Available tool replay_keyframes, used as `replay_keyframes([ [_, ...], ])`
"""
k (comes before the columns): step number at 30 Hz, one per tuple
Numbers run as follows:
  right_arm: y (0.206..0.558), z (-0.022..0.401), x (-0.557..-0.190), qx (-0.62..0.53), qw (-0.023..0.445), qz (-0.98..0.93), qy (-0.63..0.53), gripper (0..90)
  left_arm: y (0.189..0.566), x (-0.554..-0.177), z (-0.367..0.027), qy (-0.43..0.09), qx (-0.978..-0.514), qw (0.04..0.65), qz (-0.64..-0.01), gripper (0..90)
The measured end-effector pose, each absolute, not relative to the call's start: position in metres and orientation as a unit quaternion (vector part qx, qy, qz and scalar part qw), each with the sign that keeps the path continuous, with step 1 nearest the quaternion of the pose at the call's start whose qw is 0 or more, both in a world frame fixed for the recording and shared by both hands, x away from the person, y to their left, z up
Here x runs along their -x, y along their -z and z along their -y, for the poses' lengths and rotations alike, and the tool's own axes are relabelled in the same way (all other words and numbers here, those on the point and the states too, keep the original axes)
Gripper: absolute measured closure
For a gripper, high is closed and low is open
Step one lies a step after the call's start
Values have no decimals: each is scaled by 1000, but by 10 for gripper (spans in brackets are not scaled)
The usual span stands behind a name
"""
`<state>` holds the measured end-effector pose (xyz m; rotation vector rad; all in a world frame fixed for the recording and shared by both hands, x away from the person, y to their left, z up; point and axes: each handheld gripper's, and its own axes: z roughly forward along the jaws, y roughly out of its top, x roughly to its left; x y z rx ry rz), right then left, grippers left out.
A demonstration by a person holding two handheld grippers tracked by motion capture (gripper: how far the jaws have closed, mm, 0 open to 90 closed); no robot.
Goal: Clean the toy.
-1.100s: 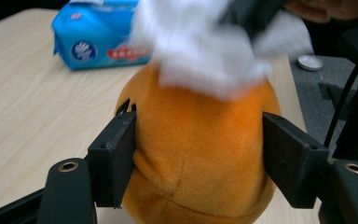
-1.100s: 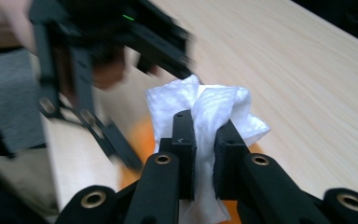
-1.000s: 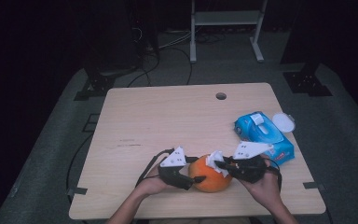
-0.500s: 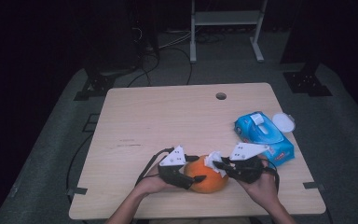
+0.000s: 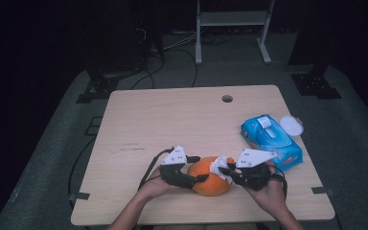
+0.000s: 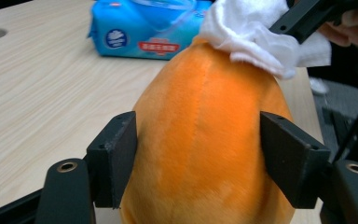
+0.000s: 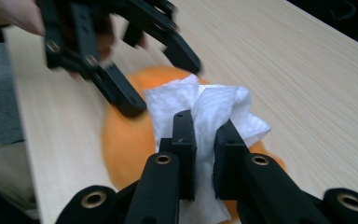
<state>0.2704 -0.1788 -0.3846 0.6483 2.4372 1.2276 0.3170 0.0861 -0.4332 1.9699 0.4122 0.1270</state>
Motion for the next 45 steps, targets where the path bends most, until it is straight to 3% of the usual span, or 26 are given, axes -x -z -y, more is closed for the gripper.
replay_keyframes([
  [4,389,191,-276,-253,157,-848,-438,807,434,-319,-86,-47,-822,535,-187,312],
  [12,386,160,-265,-211,161,-864,-429,808,430,-312,-78,-56,-830,528,-171,283],
  [24,391,197,-277,-263,174,-846,-430,807,432,-312,-84,-49,-836,526,-151,300],
  [29,388,183,-271,-240,167,-849,-439,806,423,-309,-78,-47,-830,540,-132,193],
  [36,385,169,-265,-211,172,-854,-443,804,426,-309,-80,-56,-841,522,-128,337],
  [45,398,185,-277,-254,159,-847,-439,806,432,-321,-95,-39,-829,530,-171,345],
])
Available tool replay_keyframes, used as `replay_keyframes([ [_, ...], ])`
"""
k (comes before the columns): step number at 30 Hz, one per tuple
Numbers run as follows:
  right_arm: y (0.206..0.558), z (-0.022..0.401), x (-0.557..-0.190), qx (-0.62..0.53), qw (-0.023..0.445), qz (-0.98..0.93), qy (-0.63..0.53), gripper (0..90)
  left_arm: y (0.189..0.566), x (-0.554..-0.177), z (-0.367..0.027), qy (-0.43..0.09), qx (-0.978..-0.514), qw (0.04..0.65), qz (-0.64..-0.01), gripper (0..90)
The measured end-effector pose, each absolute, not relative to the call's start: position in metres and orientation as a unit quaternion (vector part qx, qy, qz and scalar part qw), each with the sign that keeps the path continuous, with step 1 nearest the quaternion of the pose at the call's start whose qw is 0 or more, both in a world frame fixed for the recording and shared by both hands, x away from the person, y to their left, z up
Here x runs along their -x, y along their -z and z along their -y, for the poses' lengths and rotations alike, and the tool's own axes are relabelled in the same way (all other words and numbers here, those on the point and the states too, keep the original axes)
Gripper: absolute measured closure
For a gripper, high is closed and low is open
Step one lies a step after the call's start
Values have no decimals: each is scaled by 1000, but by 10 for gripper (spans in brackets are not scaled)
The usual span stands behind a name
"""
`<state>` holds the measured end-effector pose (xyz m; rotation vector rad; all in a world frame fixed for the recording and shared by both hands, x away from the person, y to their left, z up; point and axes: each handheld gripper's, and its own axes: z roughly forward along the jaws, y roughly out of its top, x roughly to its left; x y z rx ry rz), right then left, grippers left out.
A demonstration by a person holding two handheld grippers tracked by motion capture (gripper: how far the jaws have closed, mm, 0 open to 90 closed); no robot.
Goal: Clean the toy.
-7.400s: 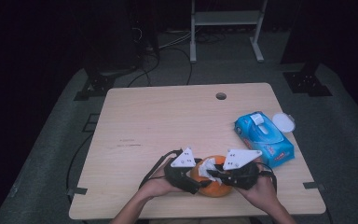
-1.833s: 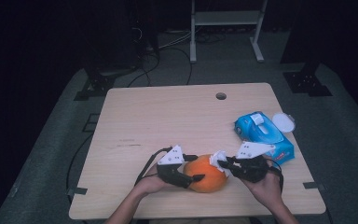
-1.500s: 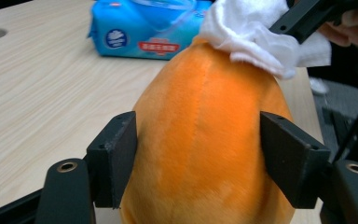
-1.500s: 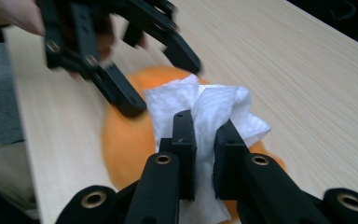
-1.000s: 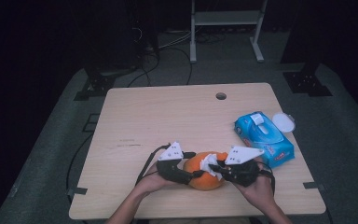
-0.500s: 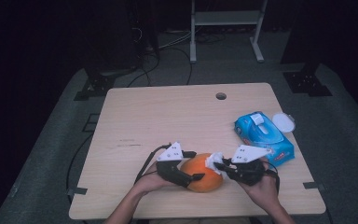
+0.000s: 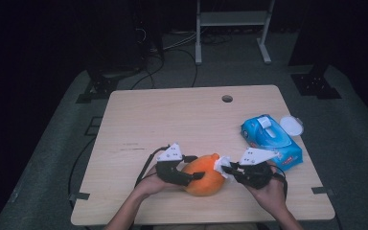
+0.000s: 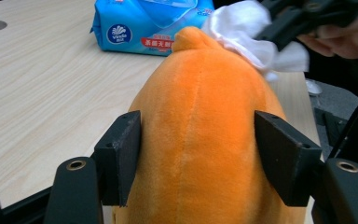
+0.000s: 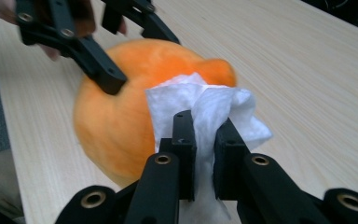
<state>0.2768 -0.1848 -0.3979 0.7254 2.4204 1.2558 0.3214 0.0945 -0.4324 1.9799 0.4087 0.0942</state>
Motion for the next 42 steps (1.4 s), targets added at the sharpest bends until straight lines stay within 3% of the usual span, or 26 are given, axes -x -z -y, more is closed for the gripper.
replay_keyframes([
  [6,393,167,-267,-221,161,-853,-444,807,433,-320,-95,-35,-829,531,-171,348],
  [18,398,202,-289,-301,125,-821,-469,807,430,-304,-76,-43,-840,525,-132,345],
  [27,387,179,-272,-247,144,-841,-458,807,428,-293,-64,-49,-849,515,-105,337],
  [34,393,198,-279,-277,127,-839,-451,807,428,-295,-64,-27,-843,528,-100,318],
  [42,387,181,-269,-241,126,-858,-436,806,428,-289,-59,-32,-851,517,-87,318],
])
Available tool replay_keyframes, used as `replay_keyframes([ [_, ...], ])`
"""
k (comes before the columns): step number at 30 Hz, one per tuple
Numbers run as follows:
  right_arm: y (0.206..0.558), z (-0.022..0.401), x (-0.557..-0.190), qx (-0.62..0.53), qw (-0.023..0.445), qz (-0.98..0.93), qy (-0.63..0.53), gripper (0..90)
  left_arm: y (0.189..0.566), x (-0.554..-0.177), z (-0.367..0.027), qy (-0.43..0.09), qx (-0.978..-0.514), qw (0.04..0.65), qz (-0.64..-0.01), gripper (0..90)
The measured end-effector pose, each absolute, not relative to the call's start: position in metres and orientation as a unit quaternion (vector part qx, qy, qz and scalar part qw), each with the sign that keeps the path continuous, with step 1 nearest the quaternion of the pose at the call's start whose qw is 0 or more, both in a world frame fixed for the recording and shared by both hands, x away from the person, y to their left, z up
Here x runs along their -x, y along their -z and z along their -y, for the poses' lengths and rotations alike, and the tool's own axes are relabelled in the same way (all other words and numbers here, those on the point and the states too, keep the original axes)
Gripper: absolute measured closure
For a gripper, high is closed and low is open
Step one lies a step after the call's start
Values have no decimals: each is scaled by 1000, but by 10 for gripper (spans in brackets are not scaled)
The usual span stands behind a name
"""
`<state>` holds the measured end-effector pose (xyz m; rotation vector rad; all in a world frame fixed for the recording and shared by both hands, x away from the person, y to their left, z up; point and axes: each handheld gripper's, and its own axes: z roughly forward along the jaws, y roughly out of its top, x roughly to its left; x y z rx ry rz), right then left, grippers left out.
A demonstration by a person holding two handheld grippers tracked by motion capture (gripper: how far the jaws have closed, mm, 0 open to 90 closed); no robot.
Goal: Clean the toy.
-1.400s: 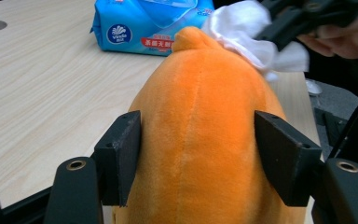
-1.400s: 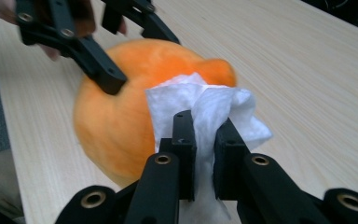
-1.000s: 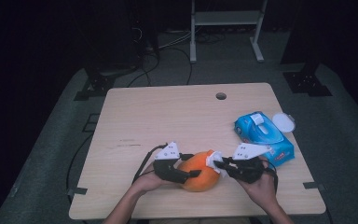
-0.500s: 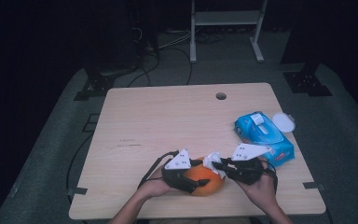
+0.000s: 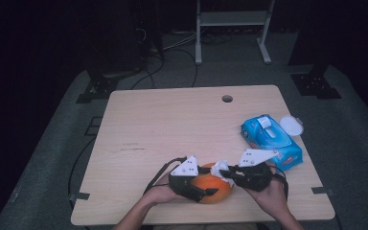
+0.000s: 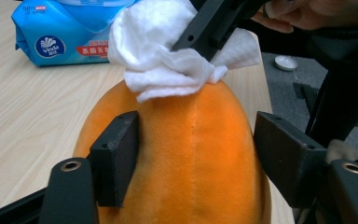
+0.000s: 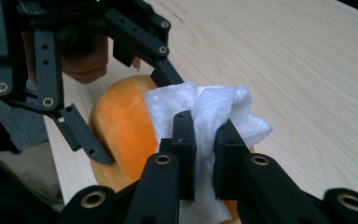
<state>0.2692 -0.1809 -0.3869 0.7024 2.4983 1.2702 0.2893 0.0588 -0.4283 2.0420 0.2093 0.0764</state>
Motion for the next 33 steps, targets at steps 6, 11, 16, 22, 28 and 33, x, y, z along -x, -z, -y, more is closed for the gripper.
replay_keyframes([
  [6,385,192,-276,-251,103,-863,-426,807,425,-295,-64,-34,-847,518,-116,239],
  [11,385,196,-280,-265,93,-865,-416,807,425,-287,-53,-42,-853,511,-98,310],
  [16,384,183,-277,-245,86,-872,-415,806,425,-277,-46,-52,-862,499,-65,308],
  [22,386,195,-284,-263,77,-869,-413,807,426,-283,-51,-45,-857,508,-80,316],
  [28,390,216,-290,-291,80,-862,-407,808,426,-284,-52,-41,-855,510,-83,313],
  [33,387,212,-286,-282,76,-863,-411,809,427,-284,-50,-41,-855,510,-85,308],
])
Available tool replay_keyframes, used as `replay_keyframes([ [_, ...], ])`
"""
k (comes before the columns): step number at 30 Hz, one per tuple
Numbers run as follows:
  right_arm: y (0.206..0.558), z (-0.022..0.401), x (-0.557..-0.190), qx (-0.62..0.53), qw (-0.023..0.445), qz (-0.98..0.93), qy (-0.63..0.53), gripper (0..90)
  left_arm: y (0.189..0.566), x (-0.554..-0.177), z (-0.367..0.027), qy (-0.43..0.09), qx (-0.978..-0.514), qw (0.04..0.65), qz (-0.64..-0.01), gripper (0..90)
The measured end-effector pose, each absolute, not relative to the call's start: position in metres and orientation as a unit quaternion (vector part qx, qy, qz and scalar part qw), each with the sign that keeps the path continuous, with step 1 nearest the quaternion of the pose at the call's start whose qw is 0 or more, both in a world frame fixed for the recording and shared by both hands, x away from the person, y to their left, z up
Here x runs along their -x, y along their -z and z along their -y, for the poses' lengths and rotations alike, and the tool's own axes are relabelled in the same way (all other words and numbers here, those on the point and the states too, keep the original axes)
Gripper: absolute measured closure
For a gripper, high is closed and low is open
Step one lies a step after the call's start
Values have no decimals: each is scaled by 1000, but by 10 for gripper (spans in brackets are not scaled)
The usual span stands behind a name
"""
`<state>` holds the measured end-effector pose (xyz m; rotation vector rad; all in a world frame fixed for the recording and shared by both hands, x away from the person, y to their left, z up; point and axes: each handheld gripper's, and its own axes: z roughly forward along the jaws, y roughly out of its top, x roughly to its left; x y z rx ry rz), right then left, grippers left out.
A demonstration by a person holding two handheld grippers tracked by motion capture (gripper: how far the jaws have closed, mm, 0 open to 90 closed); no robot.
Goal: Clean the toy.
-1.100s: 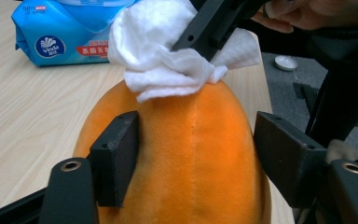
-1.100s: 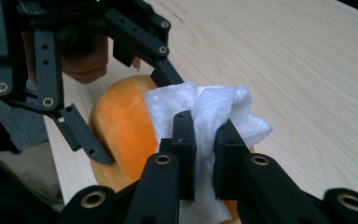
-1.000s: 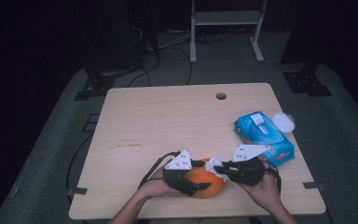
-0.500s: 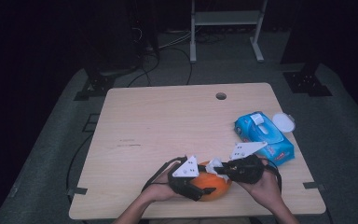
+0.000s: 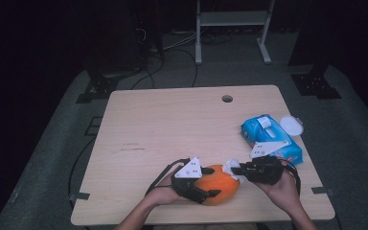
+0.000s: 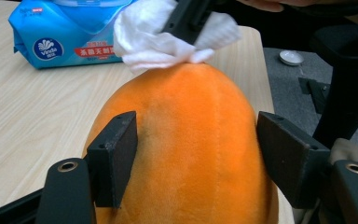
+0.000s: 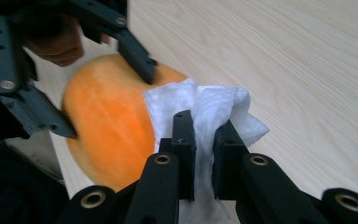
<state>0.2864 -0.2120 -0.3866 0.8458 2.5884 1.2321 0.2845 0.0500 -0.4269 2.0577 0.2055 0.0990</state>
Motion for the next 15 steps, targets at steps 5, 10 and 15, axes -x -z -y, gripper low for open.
replay_keyframes([
  [5,382,210,-284,-276,87,-864,-413,810,427,-293,-59,-37,-851,513,-110,312],
  [10,385,225,-288,-301,82,-852,-420,810,429,-303,-69,-26,-841,521,-145,311],
  [15,391,225,-292,-305,73,-851,-421,810,428,-300,-64,-18,-844,520,-129,292],
])
